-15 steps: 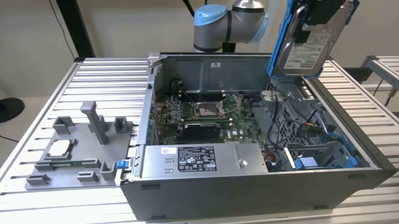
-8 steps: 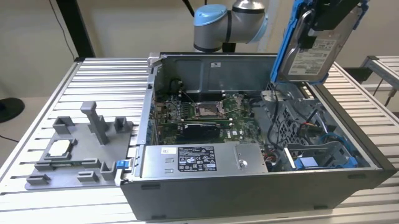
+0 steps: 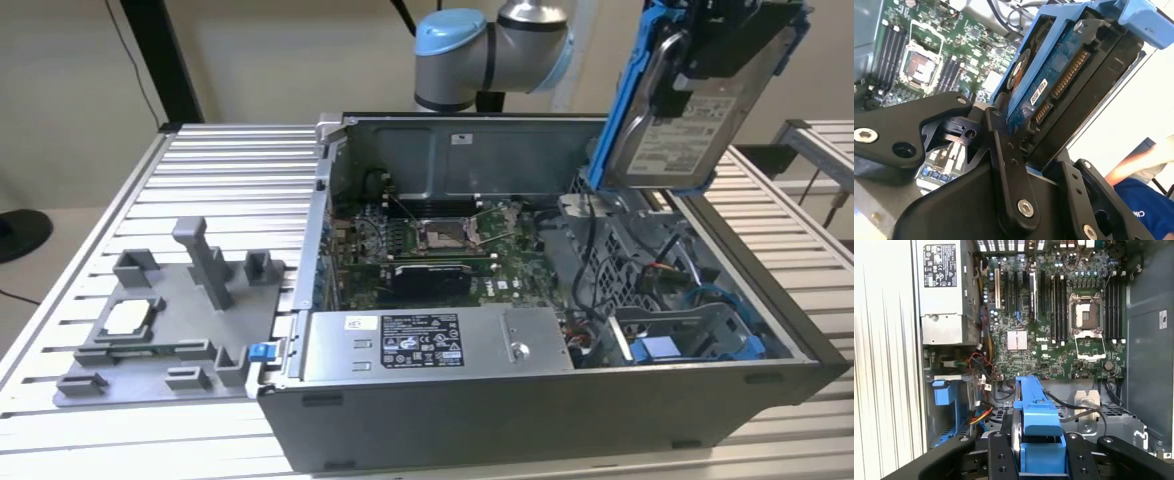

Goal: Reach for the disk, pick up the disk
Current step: 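Pick up the disk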

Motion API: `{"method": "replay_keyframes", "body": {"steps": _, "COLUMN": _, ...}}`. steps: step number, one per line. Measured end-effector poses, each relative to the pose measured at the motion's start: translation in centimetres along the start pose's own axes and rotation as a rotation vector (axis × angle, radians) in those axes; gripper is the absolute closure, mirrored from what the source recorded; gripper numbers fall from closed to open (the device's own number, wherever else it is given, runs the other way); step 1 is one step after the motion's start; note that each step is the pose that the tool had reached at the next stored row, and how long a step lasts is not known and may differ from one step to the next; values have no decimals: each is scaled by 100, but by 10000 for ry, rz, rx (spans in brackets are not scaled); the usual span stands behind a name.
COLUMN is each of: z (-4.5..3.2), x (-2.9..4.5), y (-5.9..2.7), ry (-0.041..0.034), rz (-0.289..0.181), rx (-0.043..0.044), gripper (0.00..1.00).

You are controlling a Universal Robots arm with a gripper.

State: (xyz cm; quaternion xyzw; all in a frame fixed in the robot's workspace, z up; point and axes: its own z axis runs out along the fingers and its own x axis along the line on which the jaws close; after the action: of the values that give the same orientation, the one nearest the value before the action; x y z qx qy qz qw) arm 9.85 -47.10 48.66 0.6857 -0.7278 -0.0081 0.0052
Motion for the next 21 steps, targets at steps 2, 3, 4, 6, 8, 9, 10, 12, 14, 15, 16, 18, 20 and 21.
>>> {"method": "replay_keyframes", "body": {"steps": 2, "z": 0, "x": 53, "y": -3, "ry": 0, "rz": 0, "rx": 0, "gripper": 100}}
{"method": "replay_keyframes", "body": {"steps": 3, "z": 0, "x": 80, "y": -5, "ry": 0, "rz": 0, "rx": 0, "gripper": 100}}
{"method": "replay_keyframes", "body": {"steps": 4, "z": 0, "x": 106, "y": -6, "ry": 0, "rz": 0, "rx": 0, "gripper": 100}}
{"method": "replay_keyframes", "body": {"steps": 6, "z": 0, "x": 157, "y": -9, "ry": 1, "rz": 0, "rx": 0, "gripper": 100}}
{"method": "replay_keyframes", "body": {"steps": 8, "z": 0, "x": 206, "y": -12, "ry": 0, "rz": 0, "rx": 0, "gripper": 100}}
{"method": "replay_keyframes", "body": {"steps": 9, "z": 1, "x": 230, "y": -14, "ry": 0, "rz": 0, "rx": 0, "gripper": 100}}
{"method": "replay_keyframes", "body": {"steps": 10, "z": 1, "x": 253, "y": -15, "ry": 0, "rz": 0, "rx": 0, "gripper": 100}}
{"method": "replay_keyframes", "body": {"steps": 12, "z": 1, "x": 297, "y": -18, "ry": 1, "rz": 0, "rx": 0, "gripper": 100}}
{"method": "replay_keyframes", "body": {"steps": 14, "z": 1, "x": 339, "y": -20, "ry": 1, "rz": 0, "rx": 0, "gripper": 100}}
{"method": "replay_keyframes", "body": {"steps": 15, "z": 1, "x": 357, "y": -21, "ry": 1, "rz": 0, "rx": 0, "gripper": 100}}
{"method": "replay_keyframes", "body": {"steps": 16, "z": 1, "x": 374, "y": -22, "ry": 1, "rz": 0, "rx": 0, "gripper": 100}}
{"method": "replay_keyframes", "body": {"steps": 18, "z": 2, "x": 400, "y": -24, "ry": 2, "rz": 0, "rx": 0, "gripper": 100}}
{"method": "replay_keyframes", "body": {"steps": 20, "z": 3, "x": 426, "y": -25, "ry": 2, "rz": 0, "rx": 0, "gripper": 100}}
{"method": "replay_keyframes", "body": {"steps": 21, "z": 4, "x": 444, "y": -26, "ry": 2, "rz": 0, "rx": 0, "gripper": 100}}
